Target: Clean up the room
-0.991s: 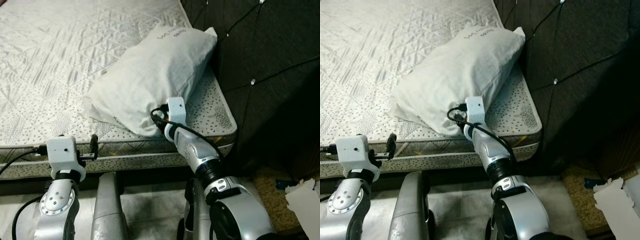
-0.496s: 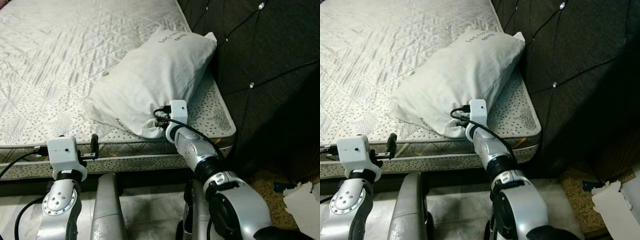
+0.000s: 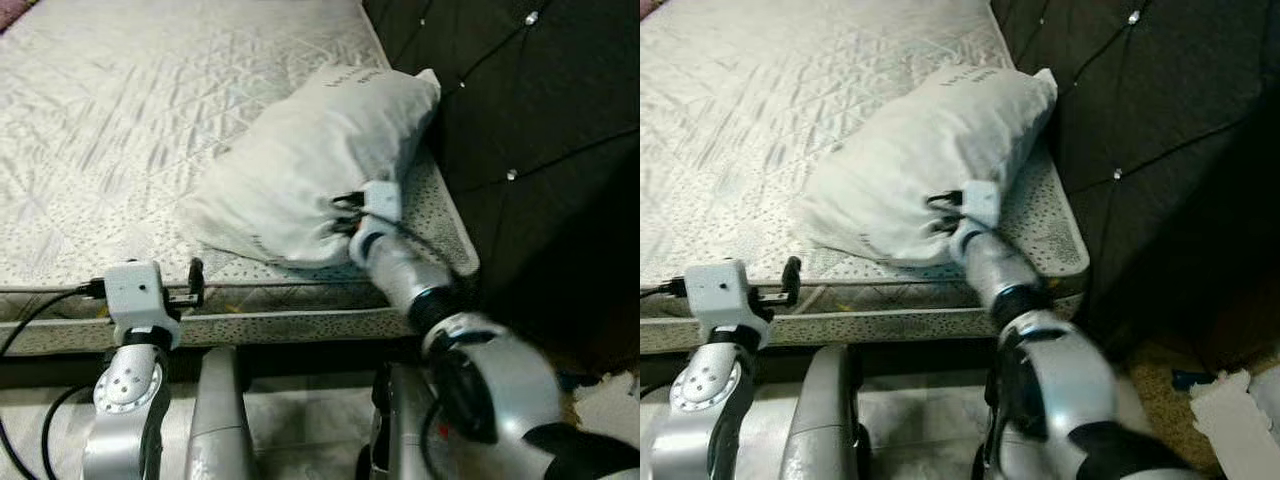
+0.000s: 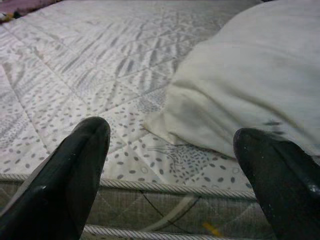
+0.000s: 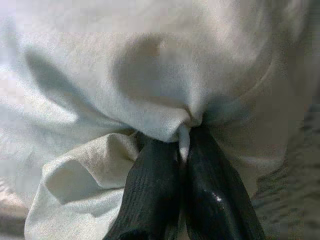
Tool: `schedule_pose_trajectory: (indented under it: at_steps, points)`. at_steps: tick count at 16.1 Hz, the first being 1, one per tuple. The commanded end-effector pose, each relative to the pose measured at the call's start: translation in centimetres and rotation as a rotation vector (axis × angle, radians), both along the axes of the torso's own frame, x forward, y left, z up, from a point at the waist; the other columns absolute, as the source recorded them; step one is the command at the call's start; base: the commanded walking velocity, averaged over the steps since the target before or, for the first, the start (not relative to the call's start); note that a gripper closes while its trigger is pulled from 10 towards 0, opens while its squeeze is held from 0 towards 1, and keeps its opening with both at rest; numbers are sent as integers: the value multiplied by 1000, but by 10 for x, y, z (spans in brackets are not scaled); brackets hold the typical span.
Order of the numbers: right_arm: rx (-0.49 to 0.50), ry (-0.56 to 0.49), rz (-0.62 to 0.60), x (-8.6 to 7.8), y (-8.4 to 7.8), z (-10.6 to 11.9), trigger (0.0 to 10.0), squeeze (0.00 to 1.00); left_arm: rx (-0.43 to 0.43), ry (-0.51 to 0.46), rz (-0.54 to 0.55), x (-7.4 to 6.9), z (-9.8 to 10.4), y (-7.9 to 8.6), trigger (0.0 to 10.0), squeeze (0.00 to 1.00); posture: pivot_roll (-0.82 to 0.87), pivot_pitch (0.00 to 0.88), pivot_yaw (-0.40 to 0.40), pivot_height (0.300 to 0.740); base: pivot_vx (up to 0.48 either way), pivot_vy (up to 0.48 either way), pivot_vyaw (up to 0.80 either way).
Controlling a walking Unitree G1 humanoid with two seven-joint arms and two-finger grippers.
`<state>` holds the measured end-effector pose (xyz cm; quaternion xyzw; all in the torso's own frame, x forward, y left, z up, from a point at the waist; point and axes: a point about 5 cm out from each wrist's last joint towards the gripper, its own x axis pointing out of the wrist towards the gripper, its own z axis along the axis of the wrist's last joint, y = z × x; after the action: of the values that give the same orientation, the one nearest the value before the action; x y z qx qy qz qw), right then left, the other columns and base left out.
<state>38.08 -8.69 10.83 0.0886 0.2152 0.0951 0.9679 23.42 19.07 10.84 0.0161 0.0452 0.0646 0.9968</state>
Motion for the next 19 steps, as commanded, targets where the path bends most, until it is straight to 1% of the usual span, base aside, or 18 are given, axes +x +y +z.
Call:
schedule_pose_trajectory:
  at_steps: [1, 2, 3, 4, 6, 7, 8, 9, 10, 11, 12, 13, 14, 16, 17, 18, 19]
  points:
    - [-9, -98, -85, 13, -21, 25, 0, 0, 7, 3, -1, 0, -1, 0, 10000, 0, 12, 5, -9, 549, 0, 0, 0]
    - [-32, -131, -124, 19, -37, 35, 0, 0, 6, 2, -3, 1, -1, 0, 10000, 0, 9, 3, -7, 549, 0, 0, 0]
    - [-55, -177, -193, 26, -65, 52, 0, 0, 5, 4, -5, 2, -2, -1, 10000, 0, -1, 8, -1, 549, 0, 0, 0]
    - [-61, -205, -226, 28, -77, 61, 0, 0, 5, 7, -7, 2, -3, -1, 10000, 0, -1, 8, -1, 549, 0, 0, 0]
    - [-85, -324, -267, 33, -107, 93, 0, 0, 6, 17, -16, 2, -5, -2, 10000, 0, -1, 8, -1, 549, 0, 0, 0]
    - [-108, -349, -295, 34, -119, 102, 0, 0, 6, 20, -14, 2, -5, -1, 10000, 0, -1, 8, -1, 549, 0, 0, 0]
    - [-136, -374, -352, 32, -140, 114, 0, 0, 7, 22, -10, 2, -6, 0, 10000, 0, -11, 8, 2, 549, 0, 0, 0]
    - [-163, -391, -388, 30, -155, 121, 0, 0, 8, 23, -8, 2, -6, 0, 10000, 0, -9, 9, 1, 549, 0, 0, 0]
    - [-176, -398, -415, 28, -164, 124, 0, 0, 9, 24, -6, 2, -6, 0, 10000, 0, -9, 9, 1, 549, 0, 0, 0]
    - [-185, -398, -439, 25, -174, 124, 0, 0, 10, 25, -6, 1, -7, 1, 10000, 0, -9, 13, 0, 549, 0, 0, 0]
    - [-193, -388, -446, 22, -181, 118, 0, 0, 14, 33, -10, 0, -8, 0, 10000, 0, -10, 14, 1, 549, 0, 0, 0]
    - [-205, -369, -436, 19, -183, 110, 0, 0, 15, 36, -10, -1, -8, 1, 10000, 0, -11, 15, 2, 549, 0, 0, 0]
    - [-214, -332, -423, 15, -185, 94, 0, 0, 16, 37, -10, -1, -8, 2, 10000, 0, -16, 18, 7, 549, 0, 0, 0]
    - [-209, -276, -407, 7, -182, 67, 0, 0, 22, 40, -17, 0, -8, 2, 10000, 0, -22, 20, 15, 549, 0, 0, 0]
    - [-207, -262, -403, 4, -180, 57, 0, 0, 24, 40, -19, 1, -8, 2, 10000, 0, -24, 21, 18, 549, 0, 0, 0]
    - [-191, -238, -407, -1, -176, 41, 0, 0, 27, 41, -22, 2, -8, 3, 10000, 0, -22, 20, 20, 549, 0, 0, 0]
    - [-184, -232, -406, -4, -173, 34, 0, 0, 28, 40, -23, 2, -8, 3, 10000, 0, -22, 19, 22, 549, 0, 0, 0]
